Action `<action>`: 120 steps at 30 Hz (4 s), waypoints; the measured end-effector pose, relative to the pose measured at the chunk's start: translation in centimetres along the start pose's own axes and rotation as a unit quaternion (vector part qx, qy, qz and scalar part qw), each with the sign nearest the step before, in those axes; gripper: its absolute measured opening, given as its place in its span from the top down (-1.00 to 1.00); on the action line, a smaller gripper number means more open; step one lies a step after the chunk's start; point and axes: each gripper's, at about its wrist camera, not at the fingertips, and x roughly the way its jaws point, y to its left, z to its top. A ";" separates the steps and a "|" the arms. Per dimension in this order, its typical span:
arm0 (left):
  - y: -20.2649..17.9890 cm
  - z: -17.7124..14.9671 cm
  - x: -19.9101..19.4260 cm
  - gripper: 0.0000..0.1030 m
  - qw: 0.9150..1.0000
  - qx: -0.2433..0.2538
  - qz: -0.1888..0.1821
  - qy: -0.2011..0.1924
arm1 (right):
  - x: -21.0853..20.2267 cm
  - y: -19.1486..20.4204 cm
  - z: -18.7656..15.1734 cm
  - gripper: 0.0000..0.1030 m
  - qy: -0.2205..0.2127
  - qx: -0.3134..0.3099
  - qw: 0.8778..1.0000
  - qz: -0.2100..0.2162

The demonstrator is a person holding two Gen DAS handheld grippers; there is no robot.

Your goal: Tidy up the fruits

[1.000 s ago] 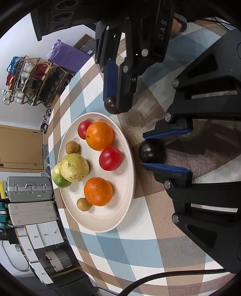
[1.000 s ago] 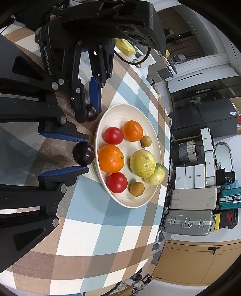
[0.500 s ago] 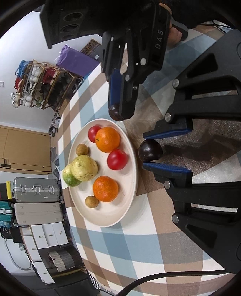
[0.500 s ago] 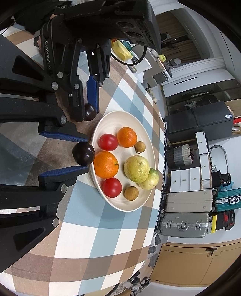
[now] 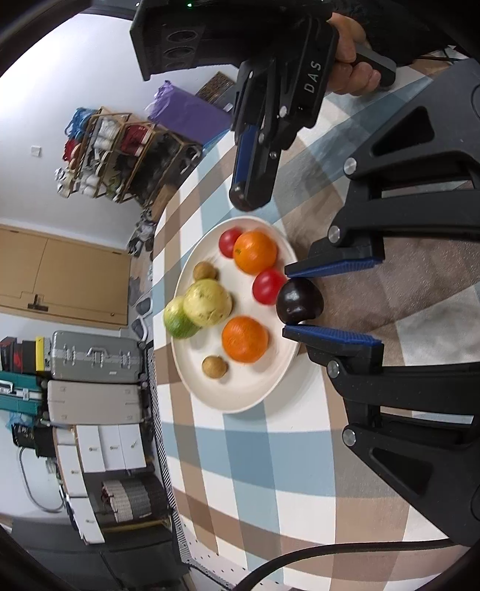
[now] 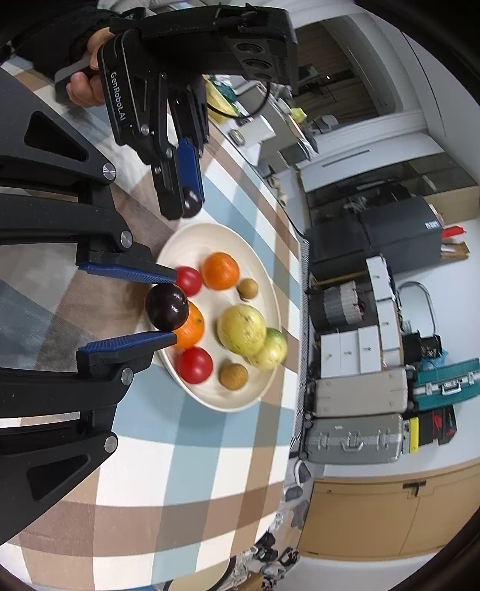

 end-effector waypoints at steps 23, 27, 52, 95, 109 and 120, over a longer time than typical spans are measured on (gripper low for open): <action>2.5 1.9 2.3 0.56 0.999 -0.031 0.041 -0.010 | 0.7 -0.5 2.8 0.47 -0.010 0.005 1.000 -0.026; 3.1 2.3 3.0 0.56 0.998 -0.034 0.056 -0.011 | 1.1 -0.9 3.5 0.47 -0.011 0.010 0.999 -0.029; 4.9 3.4 4.5 0.55 0.996 -0.053 0.067 -0.018 | 4.8 -1.5 4.1 0.33 0.016 0.006 0.999 -0.049; 2.2 -0.4 -3.8 -0.99 0.988 -0.027 0.074 -0.130 | -2.5 -0.5 -0.1 -1.00 -0.112 -0.015 0.993 -0.017; 1.8 -0.5 -4.0 -0.99 0.988 -0.024 0.079 -0.133 | -2.9 -0.1 -0.3 -1.00 -0.123 -0.024 0.992 -0.027; 2.1 -0.5 -3.9 -0.99 0.988 -0.027 0.081 -0.130 | -3.1 0.2 -0.4 -1.00 -0.125 -0.029 0.991 -0.028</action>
